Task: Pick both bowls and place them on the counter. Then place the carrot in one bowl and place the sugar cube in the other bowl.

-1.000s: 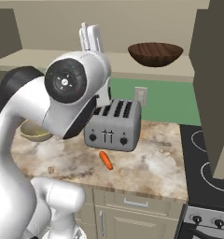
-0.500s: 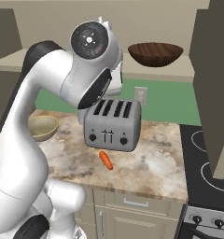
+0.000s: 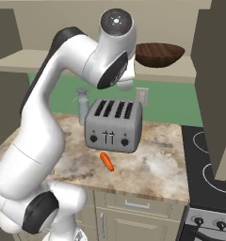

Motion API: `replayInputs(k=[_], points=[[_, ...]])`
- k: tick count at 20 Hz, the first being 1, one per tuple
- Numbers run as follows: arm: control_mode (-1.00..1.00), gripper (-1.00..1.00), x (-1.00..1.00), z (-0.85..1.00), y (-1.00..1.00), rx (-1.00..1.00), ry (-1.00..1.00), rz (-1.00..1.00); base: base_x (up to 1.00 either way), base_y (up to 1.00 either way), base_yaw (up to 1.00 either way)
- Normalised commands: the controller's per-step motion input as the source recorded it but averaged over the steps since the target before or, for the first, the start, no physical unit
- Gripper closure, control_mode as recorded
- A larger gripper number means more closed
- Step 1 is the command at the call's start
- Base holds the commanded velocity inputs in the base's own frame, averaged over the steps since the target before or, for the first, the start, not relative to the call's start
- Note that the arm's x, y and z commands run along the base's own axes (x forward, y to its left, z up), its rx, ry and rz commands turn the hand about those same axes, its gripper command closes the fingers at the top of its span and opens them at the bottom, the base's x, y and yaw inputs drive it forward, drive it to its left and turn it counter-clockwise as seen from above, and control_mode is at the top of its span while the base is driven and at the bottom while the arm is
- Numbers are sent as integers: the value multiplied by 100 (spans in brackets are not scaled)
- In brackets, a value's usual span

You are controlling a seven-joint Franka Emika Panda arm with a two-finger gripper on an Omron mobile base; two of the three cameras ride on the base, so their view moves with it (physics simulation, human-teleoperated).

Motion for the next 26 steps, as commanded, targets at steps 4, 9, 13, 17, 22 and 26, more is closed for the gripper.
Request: replayInputs(k=[4, 9, 13, 17, 22, 26], points=[[-100, -100, 66, -10, -32, 4, 12, 1, 0, 0, 0], [-100, -100, 59, -2, -31, 4, 8, 0, 0, 0, 0], [-100, -100, 51, 0, -28, 3, 2, 0, 0, 0, 0], [-100, -100, 49, -2, -24, 3, 1, 0, 0, 0, 0], [-100, -100, 50, -18, -10, 1, 1, 0, 0, 0, 0], [-100, -100, 50, -15, -11, 2, 0, 0, 0, 0, 0]])
